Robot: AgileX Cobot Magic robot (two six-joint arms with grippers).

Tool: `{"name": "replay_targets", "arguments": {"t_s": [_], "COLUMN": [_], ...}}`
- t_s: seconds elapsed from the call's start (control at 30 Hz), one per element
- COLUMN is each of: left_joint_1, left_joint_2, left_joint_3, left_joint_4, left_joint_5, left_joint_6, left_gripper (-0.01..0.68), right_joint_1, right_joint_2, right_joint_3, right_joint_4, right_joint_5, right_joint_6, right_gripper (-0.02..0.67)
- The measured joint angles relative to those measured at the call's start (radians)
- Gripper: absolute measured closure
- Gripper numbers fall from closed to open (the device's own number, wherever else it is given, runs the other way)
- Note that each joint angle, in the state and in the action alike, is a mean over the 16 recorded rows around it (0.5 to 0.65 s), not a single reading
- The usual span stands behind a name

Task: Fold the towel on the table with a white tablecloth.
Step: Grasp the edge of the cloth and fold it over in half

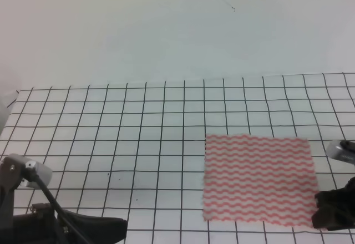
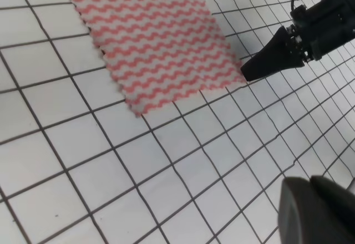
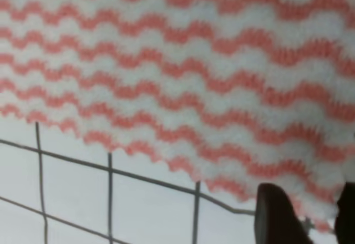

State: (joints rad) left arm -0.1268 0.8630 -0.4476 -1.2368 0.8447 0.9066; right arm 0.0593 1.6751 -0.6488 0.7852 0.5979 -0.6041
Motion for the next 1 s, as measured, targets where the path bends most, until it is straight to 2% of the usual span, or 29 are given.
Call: {"name": "replay_targets", "arguments": {"t_s": [0.23,0.73,1.0], "left_joint_1": [0.0,0.0,0.0], "left_joint_2": [0.0,0.0,0.0], "left_joint_3": [0.0,0.0,0.0], "left_joint_4": [0.0,-0.005,-0.007], "left_joint_5": [-0.002,0.004,0.004], "left_joint_6": [0.005,0.009,0.003], "left_gripper": [0.672,0.672,0.672], "right_joint_1": [0.0,0.0,0.0], "right_joint_2": [0.037,-0.015,-0.05], "right_joint_3": [-0.001,-0.009,-0.021], "right_joint_4": [0.033,0.021,0.013], "right_joint_5": [0.012,0.047,0.039], "right_joint_6": [-0.021,-0.021,-0.02], "right_gripper": [0.429,0.562,0.58]}}
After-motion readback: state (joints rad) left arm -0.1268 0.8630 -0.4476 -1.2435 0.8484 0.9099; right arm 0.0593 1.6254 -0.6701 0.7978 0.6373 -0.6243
